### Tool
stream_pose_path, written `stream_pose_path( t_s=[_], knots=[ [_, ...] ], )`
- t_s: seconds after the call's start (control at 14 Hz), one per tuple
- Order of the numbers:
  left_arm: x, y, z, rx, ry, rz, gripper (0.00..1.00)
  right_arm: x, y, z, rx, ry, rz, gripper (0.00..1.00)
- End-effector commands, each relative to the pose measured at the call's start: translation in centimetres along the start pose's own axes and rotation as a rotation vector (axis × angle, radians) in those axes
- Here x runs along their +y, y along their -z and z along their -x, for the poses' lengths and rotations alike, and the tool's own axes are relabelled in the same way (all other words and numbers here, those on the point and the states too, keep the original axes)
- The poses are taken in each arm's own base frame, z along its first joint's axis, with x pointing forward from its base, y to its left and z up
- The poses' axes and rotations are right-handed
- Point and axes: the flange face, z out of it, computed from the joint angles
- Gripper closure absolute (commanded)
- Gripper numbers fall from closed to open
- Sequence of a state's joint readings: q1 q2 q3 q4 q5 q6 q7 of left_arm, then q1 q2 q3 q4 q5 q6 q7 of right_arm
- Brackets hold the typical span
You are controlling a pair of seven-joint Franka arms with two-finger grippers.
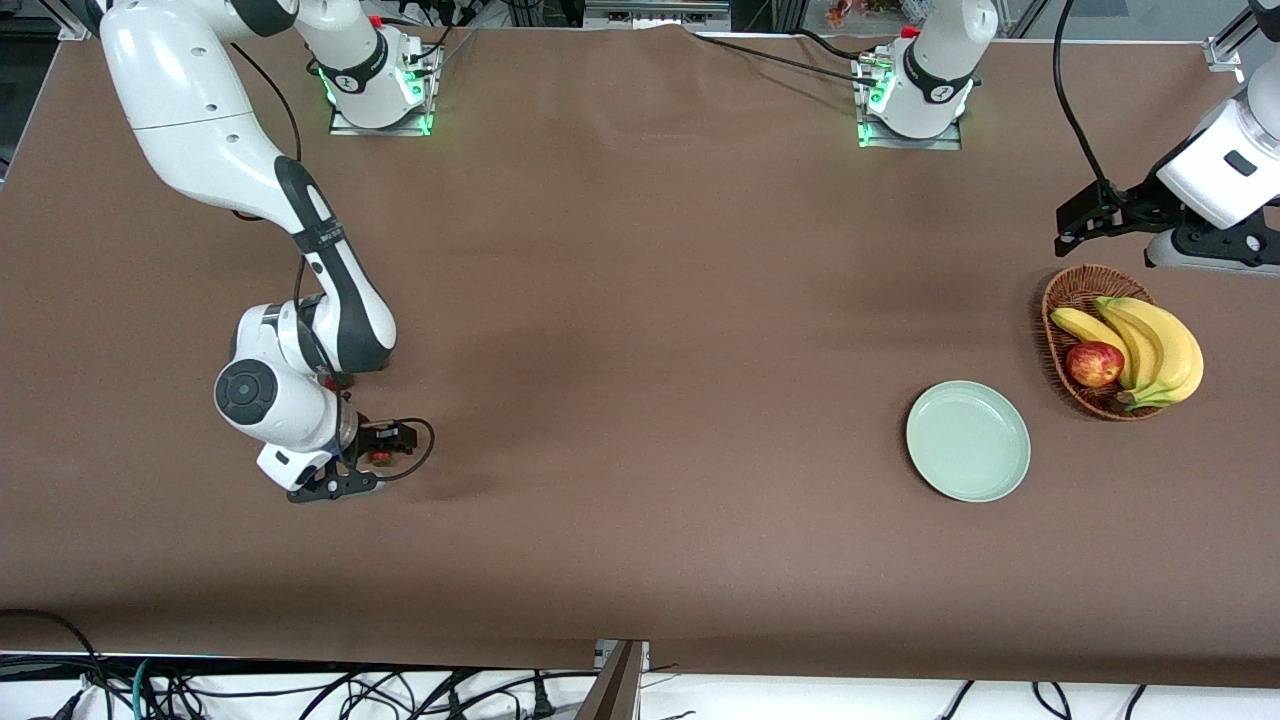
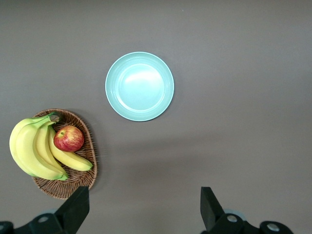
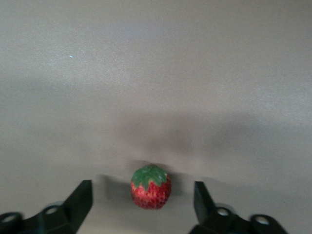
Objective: Collect all strawberries into plate
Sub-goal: 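Reach the right gripper to a strawberry and grasp it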
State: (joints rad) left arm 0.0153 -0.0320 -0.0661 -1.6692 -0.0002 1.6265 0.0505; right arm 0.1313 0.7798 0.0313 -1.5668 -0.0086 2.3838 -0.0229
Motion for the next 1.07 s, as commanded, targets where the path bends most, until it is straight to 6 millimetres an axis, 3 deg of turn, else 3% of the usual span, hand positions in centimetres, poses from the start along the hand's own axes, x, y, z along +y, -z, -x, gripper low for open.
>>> stream_pose_path(
  t_s=[0.0,0.28,0.43,0.5,0.71,1.0],
  knots=[
    [-0.1,0.7,0.3,0.006,-0.003,-0.001,0.0,0.0,-0.3,-0.2,-0.002,0.005,0.002,0.56],
    [-0.1,0.7,0.3,0.006,-0.003,-0.003,0.0,0.0,-0.3,-0.2,-0.003,0.005,0.002,0.78],
    [-0.1,0.7,0.3,0.006,-0.003,-0.003,0.0,-0.3,0.1,-0.5,0.009,-0.01,-0.004,0.81],
    [-0.1,0.7,0.3,0.006,-0.003,-0.003,0.0,-1.8,0.4,-0.8,0.018,0.008,-0.006,0.81],
    [-0.1,0.7,0.3,0.006,-0.003,-0.003,0.0,-9.1,1.0,-1.6,0.047,-0.071,-0.027,0.81],
    [-0.1,0.7,0.3,0.006,-0.003,-0.003,0.0,-23.1,1.2,-2.8,0.111,-0.253,-0.08,0.81]
  ],
)
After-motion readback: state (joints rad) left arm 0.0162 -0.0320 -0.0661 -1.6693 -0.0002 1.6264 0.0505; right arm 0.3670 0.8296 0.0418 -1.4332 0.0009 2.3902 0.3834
